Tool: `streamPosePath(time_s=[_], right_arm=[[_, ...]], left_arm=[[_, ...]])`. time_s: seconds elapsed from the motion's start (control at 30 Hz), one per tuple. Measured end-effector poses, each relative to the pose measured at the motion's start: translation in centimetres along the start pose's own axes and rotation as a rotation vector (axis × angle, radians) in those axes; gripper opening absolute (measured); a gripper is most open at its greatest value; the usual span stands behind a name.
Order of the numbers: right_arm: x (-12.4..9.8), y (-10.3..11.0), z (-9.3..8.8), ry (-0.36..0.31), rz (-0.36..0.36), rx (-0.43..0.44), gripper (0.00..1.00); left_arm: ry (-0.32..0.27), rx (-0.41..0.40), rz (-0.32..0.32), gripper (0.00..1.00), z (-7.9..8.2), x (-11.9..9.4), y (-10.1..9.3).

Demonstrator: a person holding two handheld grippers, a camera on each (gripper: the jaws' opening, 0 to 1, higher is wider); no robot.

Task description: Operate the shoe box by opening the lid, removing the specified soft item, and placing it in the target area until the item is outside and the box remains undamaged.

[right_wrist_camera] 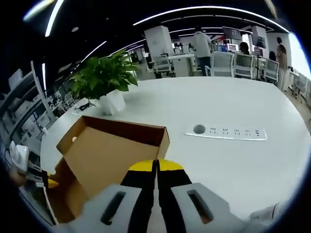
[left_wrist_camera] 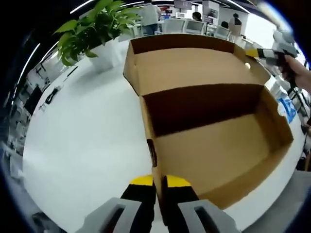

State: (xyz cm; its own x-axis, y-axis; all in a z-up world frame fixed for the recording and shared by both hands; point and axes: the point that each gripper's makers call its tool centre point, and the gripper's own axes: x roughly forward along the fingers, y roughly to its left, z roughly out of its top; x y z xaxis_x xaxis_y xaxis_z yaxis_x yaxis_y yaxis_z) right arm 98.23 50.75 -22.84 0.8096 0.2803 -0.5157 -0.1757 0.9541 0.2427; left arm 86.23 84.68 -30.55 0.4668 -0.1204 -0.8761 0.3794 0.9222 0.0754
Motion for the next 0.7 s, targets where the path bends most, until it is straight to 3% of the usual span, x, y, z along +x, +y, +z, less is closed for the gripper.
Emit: streamPosePath(time_s=[0.7], right_arm=[[-2.0,1.2,1.8,-0.082,0.021,-0.042,0.0]], left_arm=[[-0.01,-0.051,0.012,0.03,0.1,-0.2,-0.6]])
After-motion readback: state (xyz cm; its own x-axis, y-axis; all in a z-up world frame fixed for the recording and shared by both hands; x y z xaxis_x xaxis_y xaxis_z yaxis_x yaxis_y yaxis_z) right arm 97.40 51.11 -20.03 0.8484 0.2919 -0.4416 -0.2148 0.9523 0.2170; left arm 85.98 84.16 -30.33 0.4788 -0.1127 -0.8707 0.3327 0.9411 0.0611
